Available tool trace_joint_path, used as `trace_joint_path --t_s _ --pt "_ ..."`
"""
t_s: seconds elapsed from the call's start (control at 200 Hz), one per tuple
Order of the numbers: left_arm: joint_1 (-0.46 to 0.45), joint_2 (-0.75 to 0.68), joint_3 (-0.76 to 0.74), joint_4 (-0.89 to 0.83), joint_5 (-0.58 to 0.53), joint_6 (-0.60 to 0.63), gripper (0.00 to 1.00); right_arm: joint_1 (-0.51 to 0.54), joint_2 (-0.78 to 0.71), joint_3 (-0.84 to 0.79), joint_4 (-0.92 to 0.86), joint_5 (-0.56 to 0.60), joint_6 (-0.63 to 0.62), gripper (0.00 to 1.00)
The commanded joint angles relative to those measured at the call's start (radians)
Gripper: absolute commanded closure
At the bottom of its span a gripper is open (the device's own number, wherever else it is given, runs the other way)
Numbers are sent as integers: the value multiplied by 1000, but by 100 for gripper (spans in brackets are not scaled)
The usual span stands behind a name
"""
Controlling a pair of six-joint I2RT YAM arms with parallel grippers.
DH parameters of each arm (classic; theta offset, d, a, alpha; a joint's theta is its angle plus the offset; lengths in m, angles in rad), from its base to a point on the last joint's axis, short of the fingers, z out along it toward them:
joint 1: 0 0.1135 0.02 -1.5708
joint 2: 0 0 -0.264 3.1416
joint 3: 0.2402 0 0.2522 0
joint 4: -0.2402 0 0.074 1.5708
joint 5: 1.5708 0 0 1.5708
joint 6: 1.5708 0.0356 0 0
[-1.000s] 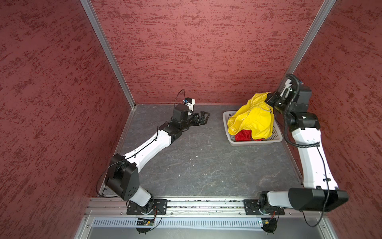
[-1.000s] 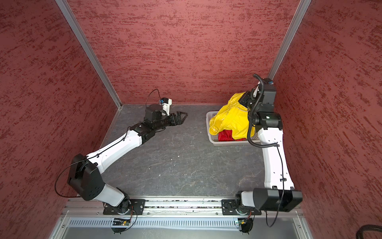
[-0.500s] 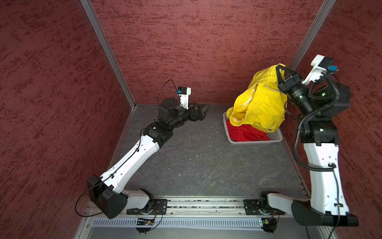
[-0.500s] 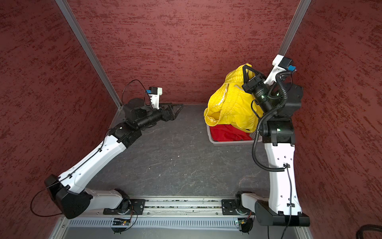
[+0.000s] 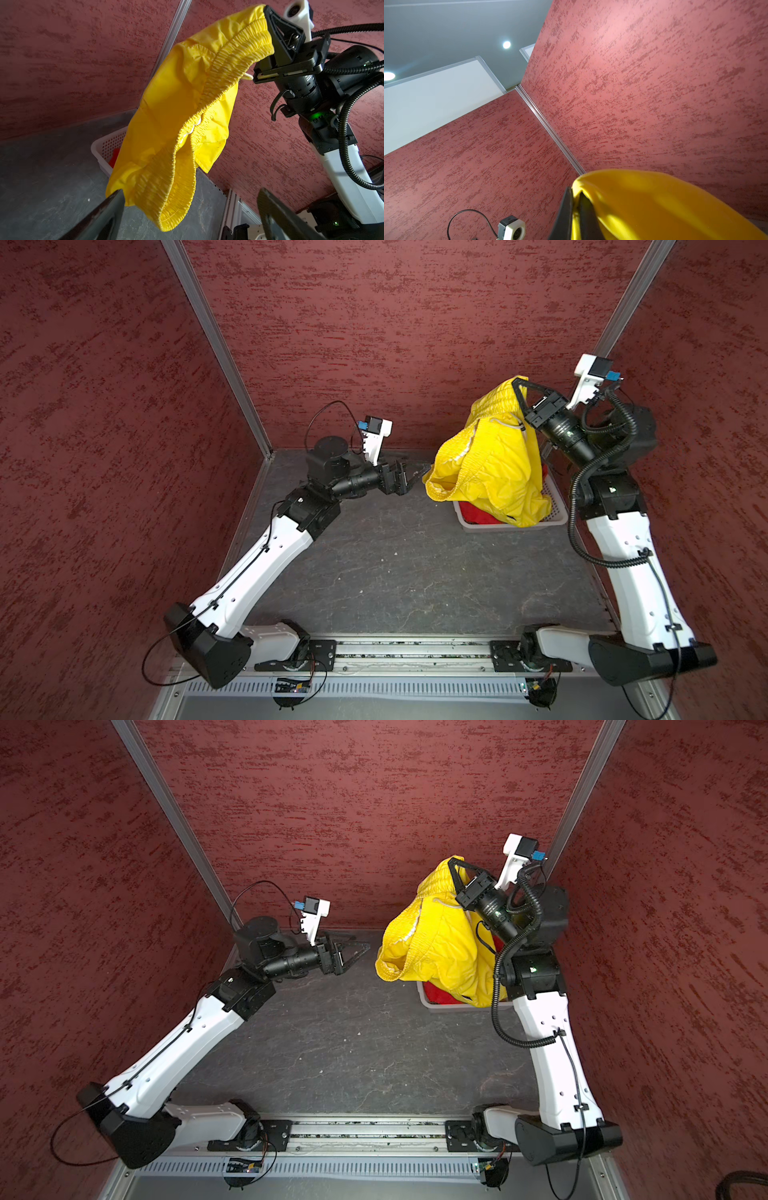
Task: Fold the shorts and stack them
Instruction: 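Grasp the shorts waistband with the left gripper while the right gripper holds them up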
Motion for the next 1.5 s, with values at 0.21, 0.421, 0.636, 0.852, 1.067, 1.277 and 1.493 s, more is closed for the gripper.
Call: trace_joint_path --t_s 0.21,0.421,0.636,0.852,1.067,1.277,1.493 --pt "-69 174 197 -77 -21 147 0 14 8 -9 64 -28 77 100" --pt "-138 305 385 -200 -134 287 0 21 10 -21 71 -42 100 100" --pt "-183 415 515 -273 -281 386 41 27 4 -17 81 -66 114 100" --pt "-184 455 593 -292 -319 399 89 28 -16 -8 44 -60 86 100" --pt "-172 445 610 -303 -341 388 93 28 -30 1 -3 -37 41 100" --pt "-121 410 551 -265 -300 336 68 28 -36 17 -58 -6 2 100" --pt "-76 415 518 -219 -245 253 100 28 -37 5 -30 -22 30 100"
